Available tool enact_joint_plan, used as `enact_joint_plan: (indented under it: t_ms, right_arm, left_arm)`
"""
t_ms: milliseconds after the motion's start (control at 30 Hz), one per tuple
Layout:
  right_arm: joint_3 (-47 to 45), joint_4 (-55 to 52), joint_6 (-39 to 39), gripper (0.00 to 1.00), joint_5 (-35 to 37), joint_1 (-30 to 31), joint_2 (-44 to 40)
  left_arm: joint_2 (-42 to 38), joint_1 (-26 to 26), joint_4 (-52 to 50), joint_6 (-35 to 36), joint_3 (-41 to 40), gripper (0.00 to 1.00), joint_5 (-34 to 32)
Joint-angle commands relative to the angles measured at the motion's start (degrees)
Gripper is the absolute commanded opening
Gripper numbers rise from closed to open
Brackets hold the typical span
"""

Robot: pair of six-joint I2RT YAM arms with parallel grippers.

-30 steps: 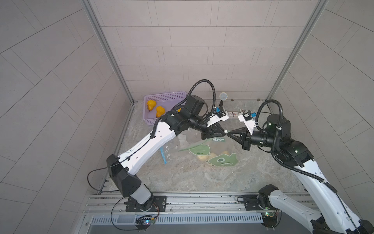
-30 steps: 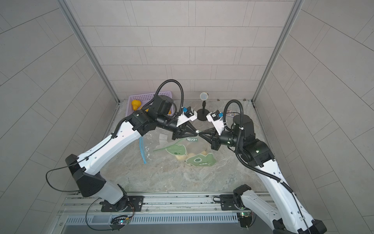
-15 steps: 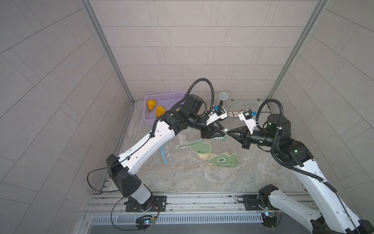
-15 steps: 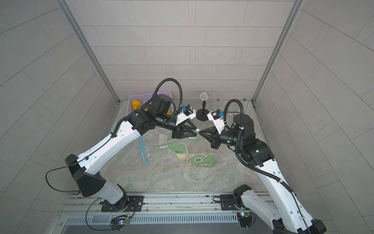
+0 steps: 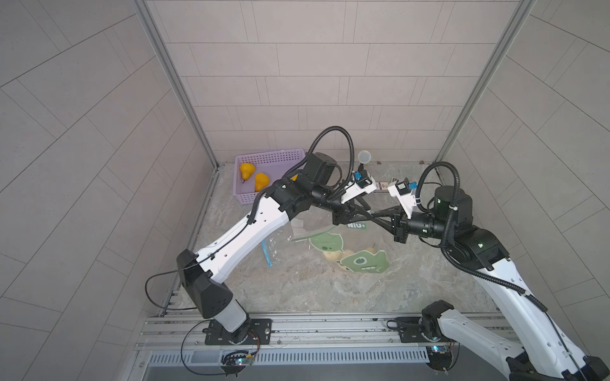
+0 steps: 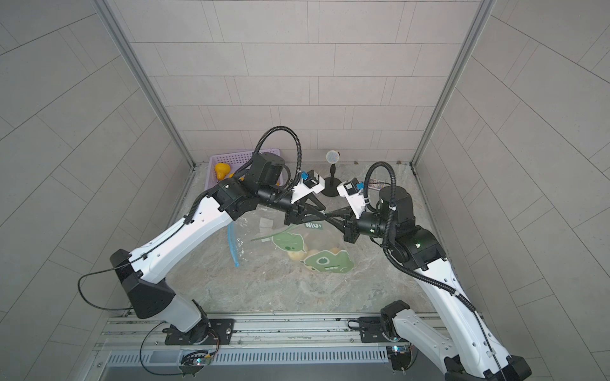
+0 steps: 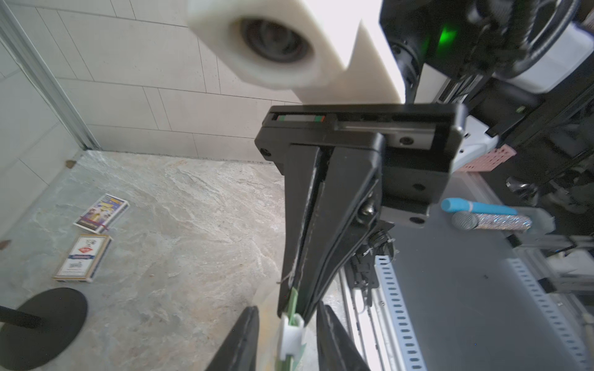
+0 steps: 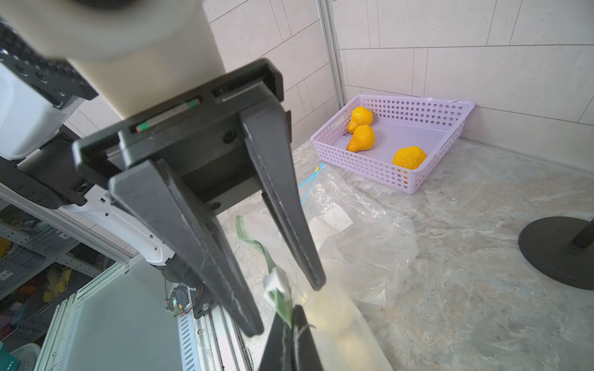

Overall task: Open the zip-top bag and take out the pear
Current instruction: Unzip the zipper on the zipper food storage bag.

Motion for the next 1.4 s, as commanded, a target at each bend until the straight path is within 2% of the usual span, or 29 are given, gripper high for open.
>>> enact_joint_plan:
  t_ms: [0,300,800,1200,1233,1300,1367]
  right_arm:
    - [-0.3,1.3,-0.7,0.00,-0.9,-0.1,-0.3]
    - [-0.5,1.2,-0.8,0.00,-0.1,-0.1,-0.7]
    - [-1.4,3.3,0.4,0.00,2.8,-0.8,-1.2]
    - [-1.4,3.5,0.7,0.00,1.6,-1.3,-0.6]
    - [-1.4,3.7,0.7,0.04,0.5,-1.3,-0.5]
    - [-1.2,4.5,1.2,0.22,-1.5,-1.3,-0.2]
    - [-1.0,5.0,1.2,0.31,-1.6,-1.3,-0.1]
  left_arm:
    - [0.7,-0.1,0.5,1.2,1.8,0.27,0.8]
    - [0.4,-0.1,-0.9,2.4,2.1,0.15,-0.2]
    - [-2.4,1.7,-2.4,3.5,-1.9,0.14,-1.8]
    - [-3.7,2.8,-2.0,3.4,-3.8,0.14,-2.6]
    - [-3.6,2.8,-2.0,3.3,-3.8,0.14,-2.6]
    - [-3.3,2.8,-1.9,3.1,-3.4,0.14,-2.3]
    - [-3.0,2.8,-1.9,3.0,-3.1,0.14,-2.0]
